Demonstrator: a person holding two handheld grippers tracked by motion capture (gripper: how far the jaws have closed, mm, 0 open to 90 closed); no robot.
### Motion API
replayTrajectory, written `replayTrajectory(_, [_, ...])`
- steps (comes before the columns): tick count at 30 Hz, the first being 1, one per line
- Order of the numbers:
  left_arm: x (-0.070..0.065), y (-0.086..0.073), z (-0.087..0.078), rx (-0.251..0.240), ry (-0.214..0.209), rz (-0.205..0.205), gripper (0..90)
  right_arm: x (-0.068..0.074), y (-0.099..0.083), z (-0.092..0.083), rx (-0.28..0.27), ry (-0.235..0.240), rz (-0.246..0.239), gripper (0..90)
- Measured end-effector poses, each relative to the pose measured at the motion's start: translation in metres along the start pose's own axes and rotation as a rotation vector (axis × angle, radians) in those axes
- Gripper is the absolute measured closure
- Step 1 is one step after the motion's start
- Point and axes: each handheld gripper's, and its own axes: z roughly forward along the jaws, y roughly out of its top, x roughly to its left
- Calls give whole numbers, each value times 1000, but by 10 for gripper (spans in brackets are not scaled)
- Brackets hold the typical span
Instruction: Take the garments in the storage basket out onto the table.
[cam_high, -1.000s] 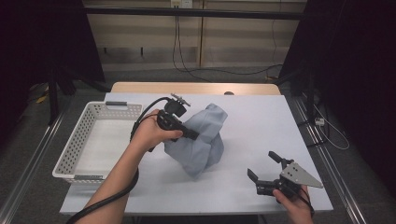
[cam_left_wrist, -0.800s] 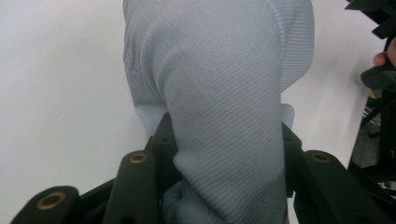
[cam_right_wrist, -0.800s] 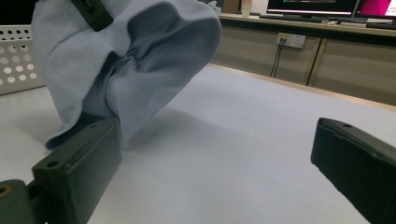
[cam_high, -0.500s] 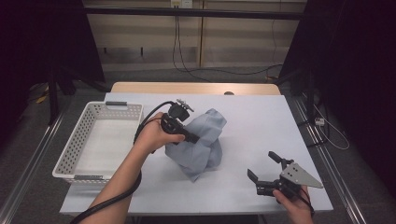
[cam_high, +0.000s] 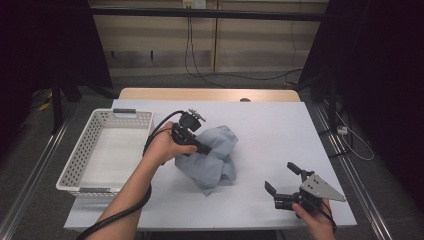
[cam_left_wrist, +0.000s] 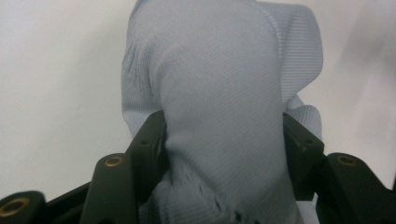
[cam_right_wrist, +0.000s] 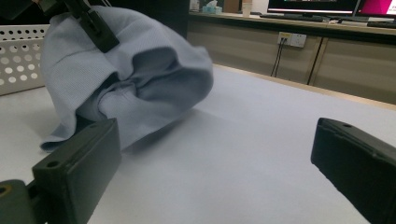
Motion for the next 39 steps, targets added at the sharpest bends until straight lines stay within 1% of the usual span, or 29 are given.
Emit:
replayTrajectory(1, [1,-2,2,-4,6,-12,417,0,0,0,0,1,1,12])
replayTrajectory(2, [1,-2,2,-4,6,-12,396,0,0,0,0,0,1,12])
replayTrajectory(3, [2,-2,2,-11,17,-21,396,0,0,0,0,0,1,12])
replayTrajectory(4, [3,-3,2,-22,27,-27,359,0,0,0,1,0,1,12])
replayTrajectory(5, [5,-4,1,-31,40,-37,356,0,0,0,0,1,2,12])
replayTrajectory(6, [5,-4,1,-31,40,-37,340,0,0,0,0,1,2,12])
replayTrajectory(7, [6,-4,0,-30,53,-46,340,0,0,0,-1,2,4,12])
replayTrajectory(8, [7,-4,0,-23,67,-51,266,0,0,0,1,2,5,12])
replayTrajectory(9, [8,-5,0,-23,78,-57,266,0,0,0,1,2,5,12])
replayTrajectory(10, [8,-6,-1,-26,82,-70,219,0,-1,0,2,1,6,12])
replayTrajectory(11, [9,-6,-2,-27,88,-79,219,0,-1,0,2,1,6,12])
replayTrajectory(12, [10,-7,-2,-29,99,-73,176,-1,-1,0,4,1,7,12])
replayTrajectory(16, [11,-10,-3,-24,113,-92,158,-1,-1,1,10,0,10,11])
replayTrajectory(17, [11,-11,-4,-16,119,-94,144,0,-1,1,12,2,12,11])
replayTrajectory(19, [11,-13,-6,-20,132,-98,140,0,-1,1,12,5,14,11])
replayTrajectory(21, [11,-16,-10,-31,131,-97,130,1,-1,1,19,7,19,11])
replayTrajectory(22, [11,-18,-12,-32,132,-105,129,2,-1,1,28,13,16,11])
replayTrajectory(24, [12,-22,-16,-40,140,-108,124,2,-1,1,36,11,10,11])
replayTrajectory(25, [13,-25,-17,-43,138,-123,119,2,-1,2,42,10,6,12])
replayTrajectory(28, [14,-32,-21,-55,136,-134,112,2,-1,4,63,8,8,13])
replayTrajectory(29, [14,-35,-22,-62,138,-144,108,2,-2,5,72,4,9,12])
replayTrajectory(31, [14,-40,-25,-64,145,-149,92,2,-1,7,81,4,17,13])
replayTrajectory(32, [15,-42,-26,-72,151,-151,87,2,0,9,92,4,11,12])
replayTrajectory(34, [15,-47,-28,-72,169,-150,87,2,1,10,93,4,10,12])
replayTrajectory(37, [16,-53,-32,-90,184,-164,80,3,4,14,105,16,13,11])
replayTrajectory(39, [16,-57,-32,-92,188,-173,79,7,4,20,117,29,15,11])
